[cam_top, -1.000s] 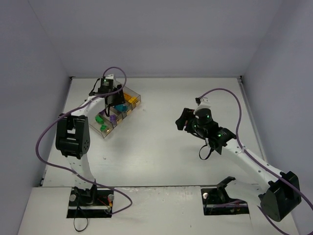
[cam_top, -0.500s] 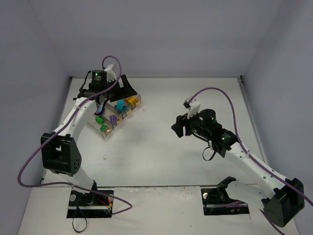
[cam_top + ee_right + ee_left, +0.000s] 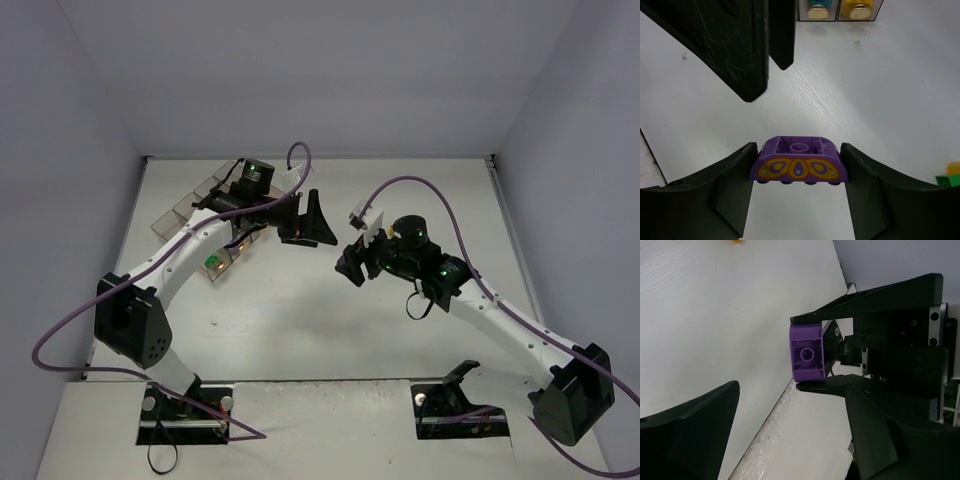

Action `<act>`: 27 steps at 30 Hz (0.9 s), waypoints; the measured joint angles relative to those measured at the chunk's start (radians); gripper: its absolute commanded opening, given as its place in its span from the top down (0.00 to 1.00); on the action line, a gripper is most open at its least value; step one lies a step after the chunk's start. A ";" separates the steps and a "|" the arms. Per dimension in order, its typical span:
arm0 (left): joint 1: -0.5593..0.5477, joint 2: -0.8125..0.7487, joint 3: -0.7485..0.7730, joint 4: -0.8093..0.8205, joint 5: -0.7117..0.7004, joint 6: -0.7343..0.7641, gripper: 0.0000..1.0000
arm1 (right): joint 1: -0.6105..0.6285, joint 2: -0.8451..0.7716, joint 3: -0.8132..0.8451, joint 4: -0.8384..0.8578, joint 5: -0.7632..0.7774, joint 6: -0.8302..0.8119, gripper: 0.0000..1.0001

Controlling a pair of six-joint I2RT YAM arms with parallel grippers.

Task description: Sort the legos into containers by color

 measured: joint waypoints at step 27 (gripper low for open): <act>-0.150 0.075 -0.001 -0.010 -0.026 -0.027 0.78 | 0.061 0.032 0.015 -0.021 -0.004 -0.002 0.91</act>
